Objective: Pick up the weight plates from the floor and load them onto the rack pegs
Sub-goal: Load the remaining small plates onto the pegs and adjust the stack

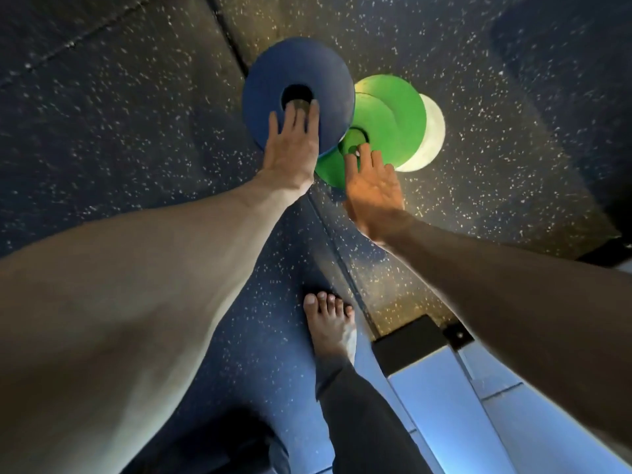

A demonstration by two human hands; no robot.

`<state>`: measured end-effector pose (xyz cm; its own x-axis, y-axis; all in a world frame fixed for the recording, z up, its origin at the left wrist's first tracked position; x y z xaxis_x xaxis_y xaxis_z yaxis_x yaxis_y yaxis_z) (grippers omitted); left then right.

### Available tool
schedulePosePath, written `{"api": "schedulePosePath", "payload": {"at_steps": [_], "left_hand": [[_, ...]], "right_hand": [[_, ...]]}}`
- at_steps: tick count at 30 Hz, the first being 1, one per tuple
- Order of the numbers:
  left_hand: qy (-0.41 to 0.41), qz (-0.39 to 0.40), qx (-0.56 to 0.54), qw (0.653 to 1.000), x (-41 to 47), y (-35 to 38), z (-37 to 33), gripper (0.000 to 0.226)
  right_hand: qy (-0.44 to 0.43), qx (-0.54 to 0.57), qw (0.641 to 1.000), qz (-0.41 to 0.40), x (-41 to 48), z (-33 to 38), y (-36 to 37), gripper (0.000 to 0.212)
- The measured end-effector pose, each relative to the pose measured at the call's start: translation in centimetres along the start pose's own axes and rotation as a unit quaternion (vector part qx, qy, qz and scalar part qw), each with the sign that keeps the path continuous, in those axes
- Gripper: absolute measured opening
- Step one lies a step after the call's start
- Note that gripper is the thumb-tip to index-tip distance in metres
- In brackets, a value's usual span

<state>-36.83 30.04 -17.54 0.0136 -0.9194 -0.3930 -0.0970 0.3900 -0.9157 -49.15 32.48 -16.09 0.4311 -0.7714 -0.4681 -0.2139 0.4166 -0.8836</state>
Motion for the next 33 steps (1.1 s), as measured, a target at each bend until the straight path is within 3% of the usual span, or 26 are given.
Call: {"api": "schedulePosePath", "payload": {"at_steps": [5,10,12,15,18,22,25,26,28,31,33], "left_hand": [[0.006,-0.050,-0.012,0.999,1.8,0.6,0.0,0.116],[0.005,0.019,-0.065,0.998,1.0,-1.0,0.2,0.118],[0.002,0.051,-0.082,0.995,-0.4,-2.5,0.2,0.108],[-0.026,0.082,-0.117,0.989,-2.9,-5.6,0.6,0.073],[-0.101,0.139,-0.189,0.967,-7.1,-8.5,1.5,0.045],[-0.174,0.163,-0.265,0.934,-15.9,-13.7,2.4,0.045],[-0.211,0.165,-0.308,0.913,-23.1,-19.0,2.9,0.047],[-0.223,0.167,-0.322,0.905,-25.6,-21.0,3.2,0.044],[-0.248,0.163,-0.349,0.889,-30.4,-25.3,3.5,0.037],[-0.287,0.140,-0.385,0.866,-37.8,-31.3,3.6,0.029],[-0.309,0.119,-0.402,0.853,-42.8,-34.5,3.5,0.031]], "right_hand": [[-0.004,-0.059,0.998,-0.029,2.1,-0.2,0.1,0.050],[-0.028,-0.081,0.996,0.025,1.6,0.5,-1.0,0.041],[-0.062,-0.074,0.993,0.062,0.8,1.1,-2.1,0.050],[-0.088,0.004,0.991,0.098,-1.4,2.3,-5.6,0.068],[-0.113,0.038,0.981,0.151,-4.2,3.0,-9.2,0.052],[-0.144,0.058,0.974,0.163,-9.7,4.6,-13.9,0.039],[-0.164,0.037,0.964,0.206,-16.3,6.4,-13.4,0.059],[-0.161,0.074,0.957,0.228,-18.9,7.6,-14.7,0.064],[-0.122,0.089,0.961,0.233,-22.2,9.1,-22.3,0.046],[-0.169,0.074,0.962,0.201,-27.9,10.5,-33.2,0.036],[-0.184,0.077,0.964,0.178,-32.3,12.6,-36.1,0.036]]}}
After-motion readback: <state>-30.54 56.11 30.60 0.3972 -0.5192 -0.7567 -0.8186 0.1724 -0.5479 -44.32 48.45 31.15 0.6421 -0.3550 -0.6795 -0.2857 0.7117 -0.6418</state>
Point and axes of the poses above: each hand's wrist, its own x-axis towards the middle knuckle, its own y-axis out of the palm, z = x × y, the point moved 7 cm from there along x, towards the middle knuckle, and after that the axes turned 7 degrees about -z, right-handed, at the moved point
